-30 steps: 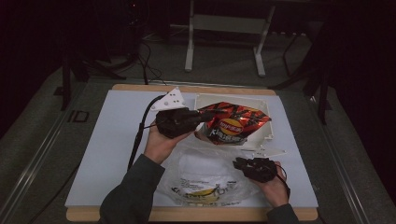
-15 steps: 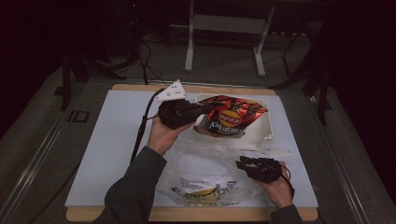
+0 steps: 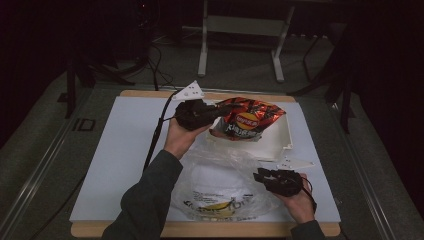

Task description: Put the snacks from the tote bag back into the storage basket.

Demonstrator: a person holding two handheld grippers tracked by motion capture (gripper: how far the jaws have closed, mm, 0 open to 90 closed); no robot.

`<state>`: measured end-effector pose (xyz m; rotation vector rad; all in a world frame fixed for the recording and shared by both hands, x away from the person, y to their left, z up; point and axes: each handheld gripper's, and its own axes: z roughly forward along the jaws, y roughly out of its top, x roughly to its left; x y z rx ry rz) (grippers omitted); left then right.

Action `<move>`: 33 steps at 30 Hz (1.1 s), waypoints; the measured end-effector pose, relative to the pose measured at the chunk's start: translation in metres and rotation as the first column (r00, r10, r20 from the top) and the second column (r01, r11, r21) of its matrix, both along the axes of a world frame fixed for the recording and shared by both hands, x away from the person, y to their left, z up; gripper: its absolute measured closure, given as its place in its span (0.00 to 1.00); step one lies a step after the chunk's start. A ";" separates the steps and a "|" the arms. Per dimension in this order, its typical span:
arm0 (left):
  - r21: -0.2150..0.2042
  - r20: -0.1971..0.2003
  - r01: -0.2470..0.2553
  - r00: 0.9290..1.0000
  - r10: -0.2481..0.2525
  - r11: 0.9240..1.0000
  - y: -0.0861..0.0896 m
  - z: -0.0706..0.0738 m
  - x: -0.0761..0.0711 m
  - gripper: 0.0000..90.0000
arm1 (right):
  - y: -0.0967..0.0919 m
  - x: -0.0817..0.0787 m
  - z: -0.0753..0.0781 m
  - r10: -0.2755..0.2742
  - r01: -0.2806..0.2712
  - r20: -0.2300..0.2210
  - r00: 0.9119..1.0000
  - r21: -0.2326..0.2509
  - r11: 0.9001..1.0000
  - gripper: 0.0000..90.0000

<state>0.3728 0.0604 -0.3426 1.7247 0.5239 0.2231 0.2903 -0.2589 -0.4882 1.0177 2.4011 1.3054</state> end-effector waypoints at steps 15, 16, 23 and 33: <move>-0.007 -0.031 -0.032 0.999 0.032 0.999 -0.008 -0.012 0.024 0.99 | -0.004 -0.003 0.000 -0.004 0.005 0.003 1.000 -0.007 1.000 0.75; -0.006 -0.030 -0.037 0.999 0.037 0.999 -0.009 -0.013 0.025 0.99 | -0.005 -0.003 0.000 -0.007 0.007 0.003 1.000 -0.007 1.000 0.76; -0.001 -0.036 -0.062 0.997 0.062 0.998 -0.014 -0.019 0.033 0.99 | -0.011 -0.005 -0.002 -0.016 0.016 0.001 1.000 0.000 1.000 0.76; -0.001 -0.061 -0.082 0.995 0.082 0.997 -0.020 -0.028 0.047 0.99 | -0.013 -0.005 0.003 -0.018 0.018 0.015 1.000 0.006 1.000 0.76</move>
